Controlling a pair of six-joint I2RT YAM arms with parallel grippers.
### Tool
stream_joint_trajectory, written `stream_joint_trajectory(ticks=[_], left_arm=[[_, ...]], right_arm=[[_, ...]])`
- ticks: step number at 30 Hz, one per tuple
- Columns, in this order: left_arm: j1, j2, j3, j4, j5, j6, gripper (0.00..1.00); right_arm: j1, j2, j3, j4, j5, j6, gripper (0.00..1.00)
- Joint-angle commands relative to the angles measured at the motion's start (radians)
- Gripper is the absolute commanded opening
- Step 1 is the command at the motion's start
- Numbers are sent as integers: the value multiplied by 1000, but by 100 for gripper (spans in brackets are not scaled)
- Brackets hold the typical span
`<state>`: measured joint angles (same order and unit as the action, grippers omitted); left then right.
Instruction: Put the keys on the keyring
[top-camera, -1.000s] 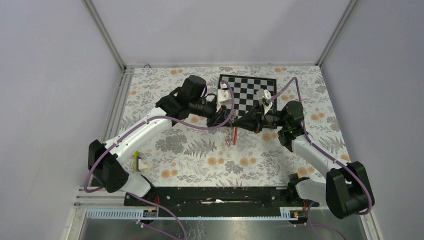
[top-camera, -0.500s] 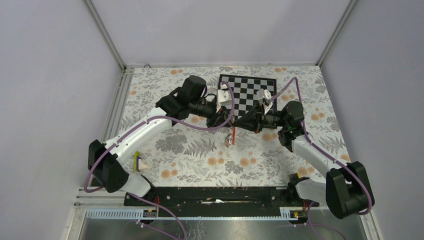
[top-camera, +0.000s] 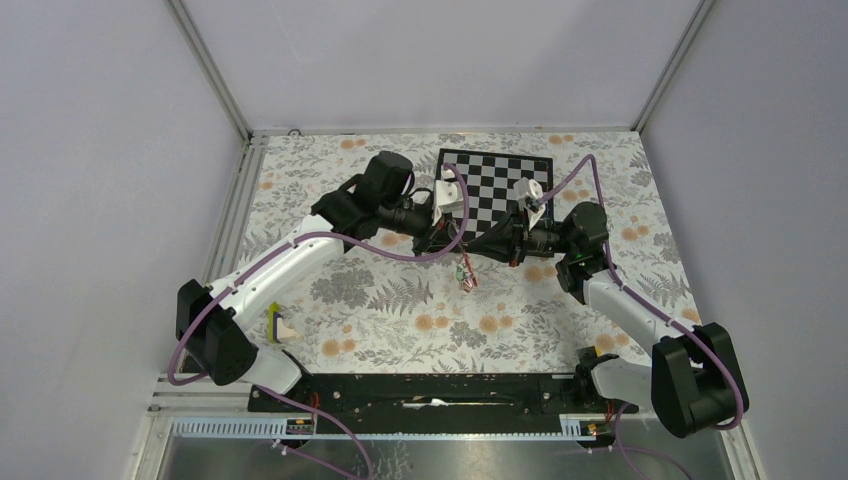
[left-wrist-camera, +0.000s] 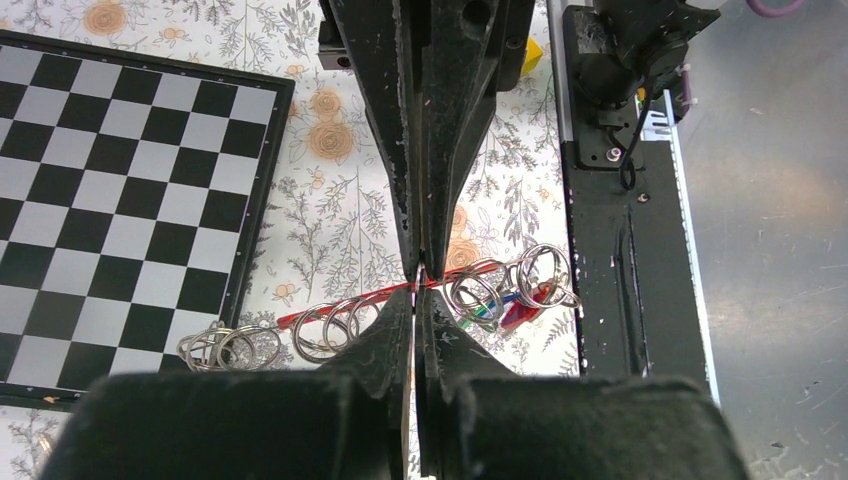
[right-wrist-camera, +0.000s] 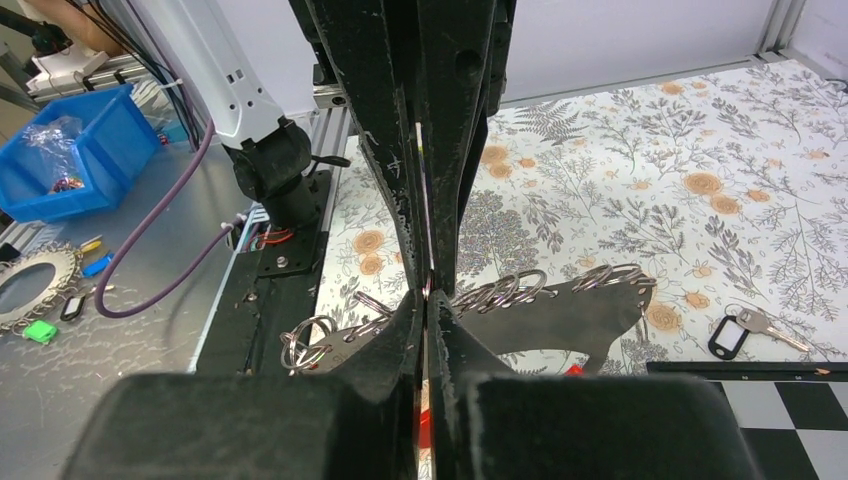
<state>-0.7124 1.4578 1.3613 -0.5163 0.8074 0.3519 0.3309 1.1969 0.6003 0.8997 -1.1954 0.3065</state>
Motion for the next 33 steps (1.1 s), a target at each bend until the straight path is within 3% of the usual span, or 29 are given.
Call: stream_joint_trajectory(ticks=[1,4,9,20,28,33], left_arm=[[5,-2,57,-39,-45,77,0],[-20,-11,70,-90,-131,141,0],[-82,-26,62,-136,-282,236,0],[-155,-36,58,-137,-464,314,0],[-172,-44,39,-128,-521,325,0],[-171,-96,-38,-71,-531,312,0]], right_arm=[[-10,-20,4,5,-18,-79,10],[-10,-32,20,-129,-20,-205,28],[-10,-34,53,-314,-16,-369,50],[-11,-18,47,-342,-10,-401,53],[-10,-19,48,-357,30,-409,52],[-10,-21,73,-427,97,-433,56]])
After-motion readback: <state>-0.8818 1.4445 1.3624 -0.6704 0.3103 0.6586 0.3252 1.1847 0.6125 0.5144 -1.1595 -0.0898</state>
